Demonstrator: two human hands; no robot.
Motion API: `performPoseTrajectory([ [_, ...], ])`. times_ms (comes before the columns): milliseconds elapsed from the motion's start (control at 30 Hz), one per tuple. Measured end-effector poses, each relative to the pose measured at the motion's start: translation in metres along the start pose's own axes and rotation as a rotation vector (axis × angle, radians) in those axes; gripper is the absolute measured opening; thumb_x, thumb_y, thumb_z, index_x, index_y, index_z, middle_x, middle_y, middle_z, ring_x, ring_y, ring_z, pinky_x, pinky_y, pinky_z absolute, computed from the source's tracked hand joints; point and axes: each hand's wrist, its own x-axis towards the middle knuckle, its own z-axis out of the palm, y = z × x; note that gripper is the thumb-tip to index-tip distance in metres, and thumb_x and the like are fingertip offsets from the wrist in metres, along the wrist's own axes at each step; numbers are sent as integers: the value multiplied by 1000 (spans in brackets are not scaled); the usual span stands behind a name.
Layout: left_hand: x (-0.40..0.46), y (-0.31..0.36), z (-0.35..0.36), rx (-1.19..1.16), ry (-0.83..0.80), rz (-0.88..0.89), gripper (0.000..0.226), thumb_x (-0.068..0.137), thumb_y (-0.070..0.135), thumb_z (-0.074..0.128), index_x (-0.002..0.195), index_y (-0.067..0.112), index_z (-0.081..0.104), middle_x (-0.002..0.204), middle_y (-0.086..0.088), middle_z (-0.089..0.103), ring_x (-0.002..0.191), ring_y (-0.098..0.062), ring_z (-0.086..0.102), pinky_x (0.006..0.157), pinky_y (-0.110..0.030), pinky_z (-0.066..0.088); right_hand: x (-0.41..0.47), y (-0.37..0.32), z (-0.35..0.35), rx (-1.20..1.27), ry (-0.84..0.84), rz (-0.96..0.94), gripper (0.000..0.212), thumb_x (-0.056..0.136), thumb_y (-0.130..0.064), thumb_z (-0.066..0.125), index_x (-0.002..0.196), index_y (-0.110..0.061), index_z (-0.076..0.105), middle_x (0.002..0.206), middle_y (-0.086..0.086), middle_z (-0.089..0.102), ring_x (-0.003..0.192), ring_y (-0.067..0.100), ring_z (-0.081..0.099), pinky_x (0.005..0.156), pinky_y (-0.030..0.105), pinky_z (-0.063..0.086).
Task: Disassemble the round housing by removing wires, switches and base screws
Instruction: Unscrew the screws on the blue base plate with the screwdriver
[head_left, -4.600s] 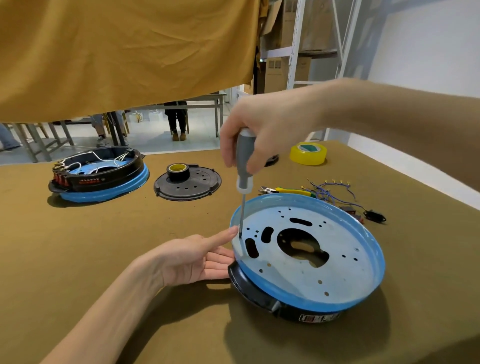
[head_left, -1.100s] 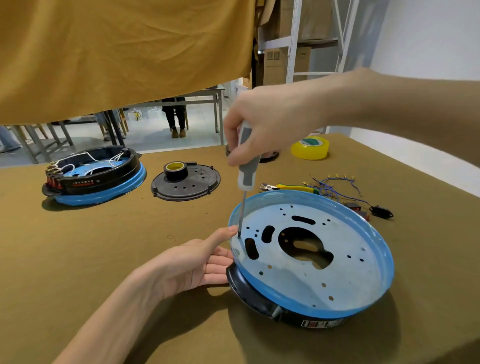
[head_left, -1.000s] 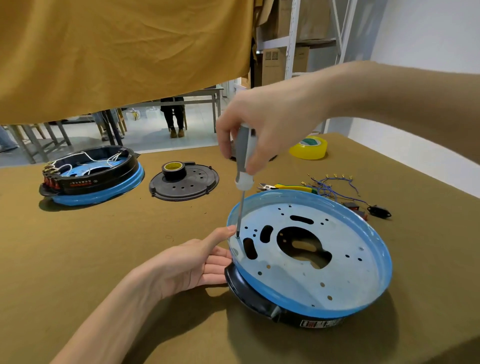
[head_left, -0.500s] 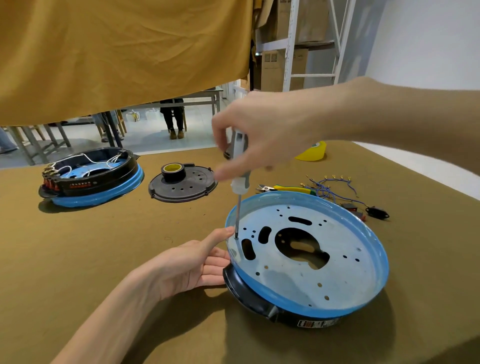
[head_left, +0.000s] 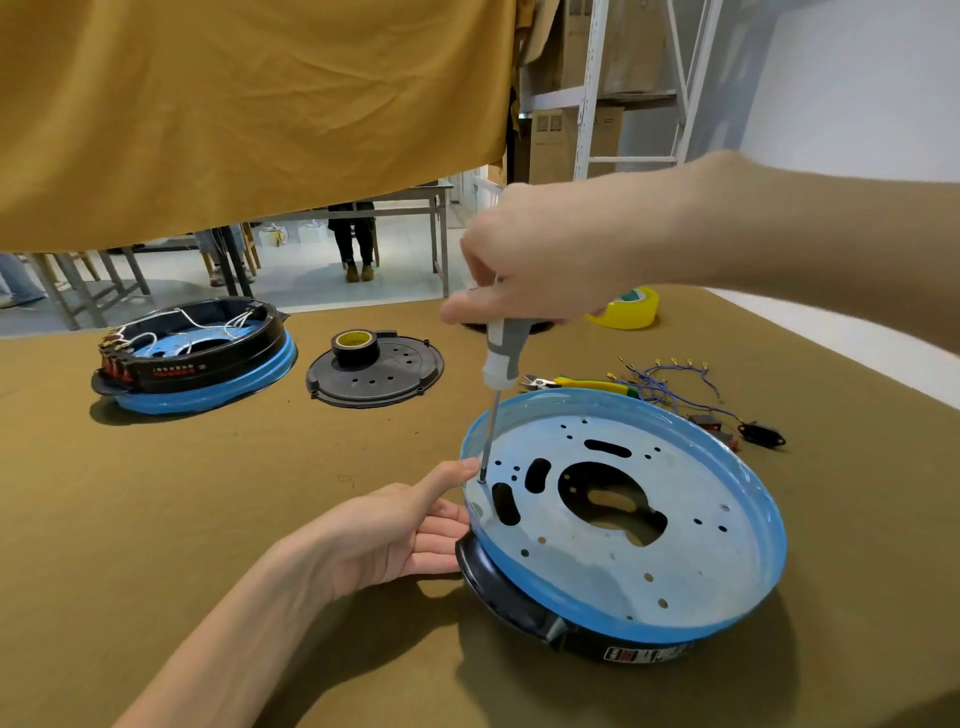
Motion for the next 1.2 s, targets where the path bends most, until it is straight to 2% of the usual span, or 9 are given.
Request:
performPoseTrajectory([
  [100,0,0,0,0,-1,6,83,64,66,78,115,1,68,101,-14,77,83,-20,75,71,-25,60,-1,0,-5,187,52,-151,23,89,-47,70,103,-28,68,80,-6,72,66,7,67,49,15,48],
  [200,-1,0,0,-1,4,8,83,63,66,78,114,2,68,99,-14,77,81,-20,75,69,-25,60,-3,3,-15,320,-76,-241,33,78,-40,85,106,-37,67,88,-15,69,78,3,66,60,17,53],
  [367,-1,1,1,5,12,-1,83,63,66,77,115,2,67,97,-13,78,81,-20,75,69,-25,60,6,-2,2,29,52,-27,64,95,-71,42,93,-14,72,55,1,71,41,9,63,34,12,40],
  [567,-2,1,3,1,16,15,74,65,64,76,107,4,68,88,-10,77,75,-18,74,67,-24,60,3,5,-14,336,-75,-207,37,80,-40,83,111,-36,64,95,-8,69,78,12,71,59,20,57],
  [733,-2,1,3,0,18,14,74,66,64,75,107,3,67,91,-12,77,76,-19,74,70,-26,60,6,2,-5,110,-63,-11,62,93,-72,43,99,-16,69,60,-2,73,45,10,67,42,20,49],
  [867,-2,1,2,0,10,18,69,68,63,74,103,4,67,86,-9,76,73,-17,74,67,-24,59,6,3,-8,243,-34,-157,23,90,-48,68,103,-29,67,74,-5,74,54,4,63,54,19,51],
  [967,-1,0,2,7,14,15,73,68,64,74,108,3,67,91,-11,77,77,-18,74,69,-25,60,1,7,-15,299,-109,-254,36,80,-40,82,111,-40,63,93,-15,67,79,5,68,68,28,57],
  [1133,-2,0,2,8,19,11,80,63,65,76,110,2,68,96,-13,77,80,-20,74,71,-26,60,9,5,3,25,42,-37,59,94,-69,45,105,-17,69,74,3,75,61,18,72,48,23,53],
  [1200,-1,0,2,14,16,16,81,61,66,77,110,3,68,97,-13,77,82,-19,73,73,-26,60,8,6,2,151,61,-122,36,93,-57,60,103,-23,70,77,-2,74,65,15,71,53,20,53],
])
